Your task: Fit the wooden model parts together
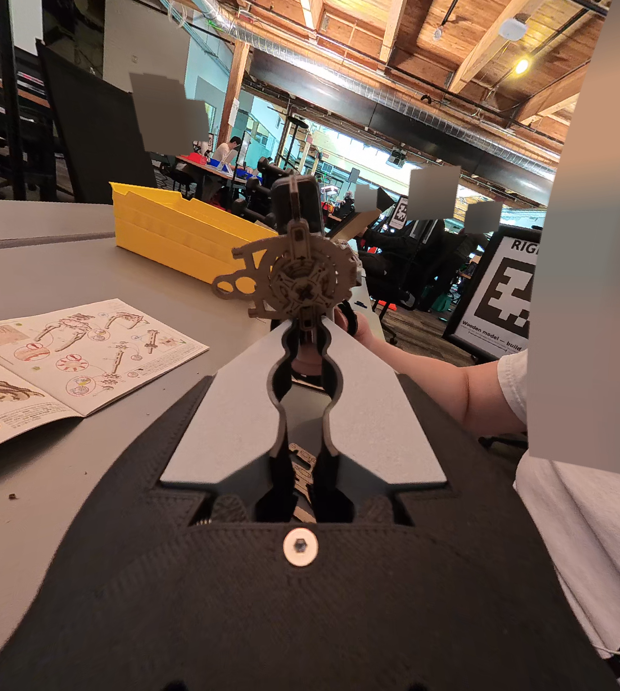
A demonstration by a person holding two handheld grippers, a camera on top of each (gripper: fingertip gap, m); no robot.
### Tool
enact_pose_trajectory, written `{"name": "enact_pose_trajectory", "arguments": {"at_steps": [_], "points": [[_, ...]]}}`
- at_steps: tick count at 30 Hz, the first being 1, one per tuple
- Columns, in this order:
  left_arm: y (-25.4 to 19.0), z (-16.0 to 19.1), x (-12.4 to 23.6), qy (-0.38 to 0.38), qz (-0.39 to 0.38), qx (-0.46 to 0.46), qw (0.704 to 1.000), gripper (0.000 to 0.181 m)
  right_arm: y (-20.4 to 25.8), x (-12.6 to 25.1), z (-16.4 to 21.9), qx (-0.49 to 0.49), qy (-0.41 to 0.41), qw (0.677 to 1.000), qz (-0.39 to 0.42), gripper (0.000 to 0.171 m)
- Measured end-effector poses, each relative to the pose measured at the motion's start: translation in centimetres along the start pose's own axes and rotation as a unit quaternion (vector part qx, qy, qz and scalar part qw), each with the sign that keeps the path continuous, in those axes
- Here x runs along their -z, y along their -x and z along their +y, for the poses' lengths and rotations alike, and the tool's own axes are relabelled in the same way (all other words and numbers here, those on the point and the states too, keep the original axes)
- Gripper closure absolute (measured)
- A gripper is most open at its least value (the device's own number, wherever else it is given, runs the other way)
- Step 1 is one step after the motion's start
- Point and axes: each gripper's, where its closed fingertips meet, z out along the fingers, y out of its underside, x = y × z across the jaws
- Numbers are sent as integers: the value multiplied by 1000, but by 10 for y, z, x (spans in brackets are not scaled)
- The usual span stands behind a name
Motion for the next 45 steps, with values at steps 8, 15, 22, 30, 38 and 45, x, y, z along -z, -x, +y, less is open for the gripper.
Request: {"name": "enact_pose_trajectory", "arguments": {"at_steps": [8, 15, 22, 30, 38, 45], "points": [[1, -7, 4, -15, -5, -4, 1000, 181, 1, 3, -3, 9, -4, 1000, 3, 171], [1, -2, 0, -2, -1, 9, 1000, 175, -1, 3, -1, 20, 1, 1000, 9, 171], [-3, 0, 0, 9, 6, 1, 1000, 175, 2, 3, 2, 27, 5, 1000, 0, 169], [-4, 6, 0, 25, 13, 3, 1000, 175, 2, 5, 7, 41, 28, 999, 7, 170], [-3, 10, 0, 35, 14, 11, 999, 175, 2, 5, 13, 32, 46, 998, 9, 169], [-3, 12, 0, 40, 13, 6, 999, 175, 2, 5, 15, 28, 50, 998, 9, 169]]}}
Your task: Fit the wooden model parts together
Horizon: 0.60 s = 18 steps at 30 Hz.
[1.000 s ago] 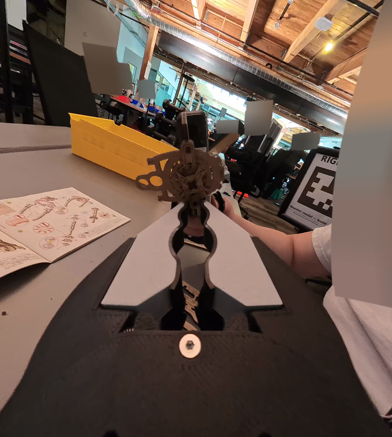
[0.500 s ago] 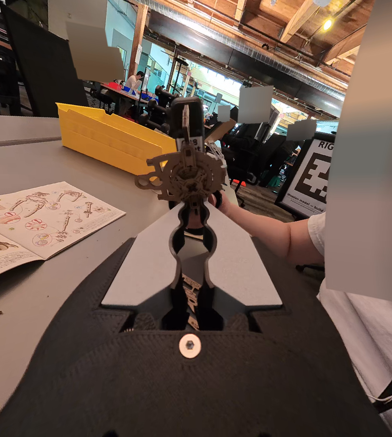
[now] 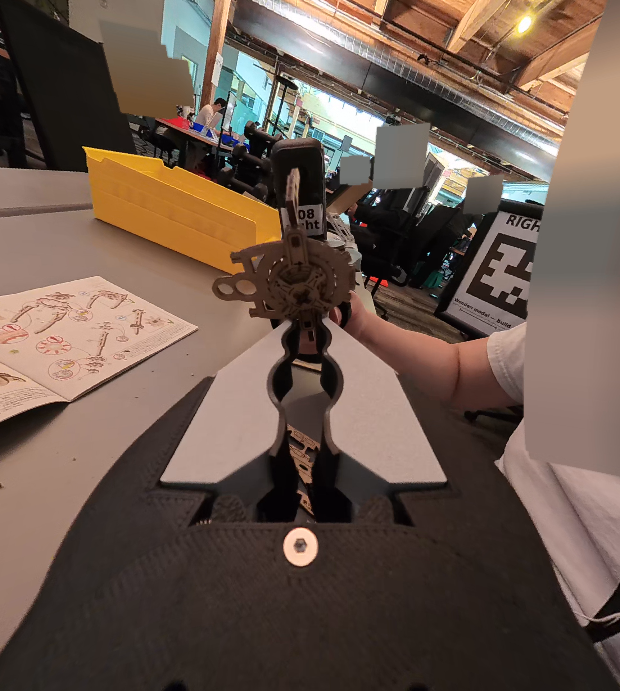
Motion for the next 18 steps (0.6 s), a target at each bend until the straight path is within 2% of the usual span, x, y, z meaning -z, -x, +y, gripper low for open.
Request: {"name": "enact_pose_trajectory", "arguments": {"at_steps": [13, 18], "points": [[3, 7, 0, 24, -14, -14, 1000, 175, -5, -1, 7, 5, 22, 1000, 14, 170], [2, -8, -6, -3, -31, -45, 999, 172, -4, 4, -15, -117, -56, 990, -58, 171]]}}
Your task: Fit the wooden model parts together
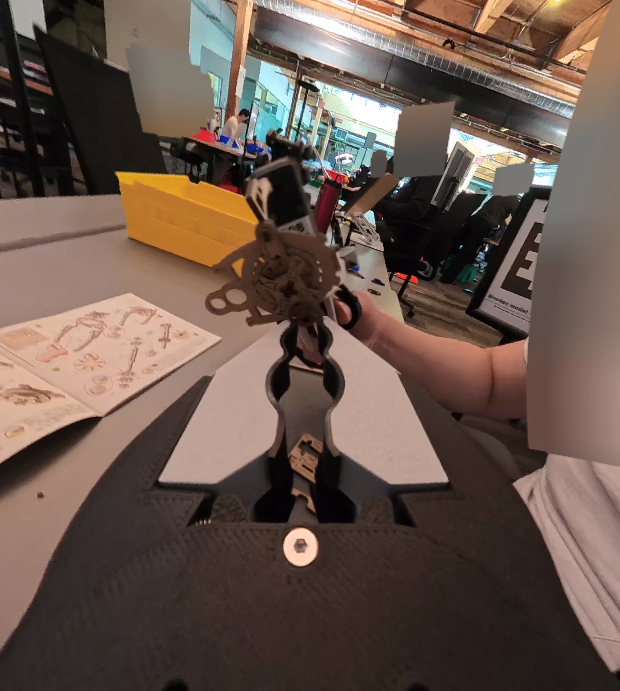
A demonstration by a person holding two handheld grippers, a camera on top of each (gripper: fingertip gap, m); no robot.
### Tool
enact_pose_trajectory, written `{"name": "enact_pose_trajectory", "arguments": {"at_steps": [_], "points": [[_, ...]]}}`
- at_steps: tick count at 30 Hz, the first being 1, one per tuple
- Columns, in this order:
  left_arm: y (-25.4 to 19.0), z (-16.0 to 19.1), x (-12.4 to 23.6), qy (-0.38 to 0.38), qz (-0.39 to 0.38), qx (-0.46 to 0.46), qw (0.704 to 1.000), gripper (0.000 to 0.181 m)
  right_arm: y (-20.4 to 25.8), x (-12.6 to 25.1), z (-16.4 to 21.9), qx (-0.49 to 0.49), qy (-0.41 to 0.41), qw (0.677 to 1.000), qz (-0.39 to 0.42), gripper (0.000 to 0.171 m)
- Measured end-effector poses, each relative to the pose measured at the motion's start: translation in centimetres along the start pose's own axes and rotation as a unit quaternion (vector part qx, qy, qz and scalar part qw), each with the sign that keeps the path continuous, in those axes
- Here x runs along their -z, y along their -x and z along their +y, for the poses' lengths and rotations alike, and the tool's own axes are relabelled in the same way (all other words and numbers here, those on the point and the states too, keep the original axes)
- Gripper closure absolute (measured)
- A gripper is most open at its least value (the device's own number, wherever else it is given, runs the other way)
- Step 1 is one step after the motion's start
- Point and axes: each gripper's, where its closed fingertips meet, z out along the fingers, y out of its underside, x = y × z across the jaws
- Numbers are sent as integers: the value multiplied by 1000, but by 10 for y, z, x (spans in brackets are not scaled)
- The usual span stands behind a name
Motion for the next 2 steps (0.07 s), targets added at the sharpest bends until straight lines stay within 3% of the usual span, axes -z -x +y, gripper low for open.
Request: {"name": "enact_pose_trajectory", "arguments": {"at_steps": [2], "points": [[-7, 0, -3, 4, 8, -11, 1000, 155, 5, 3, -3, -60, -24, 997, -50, 171]]}}
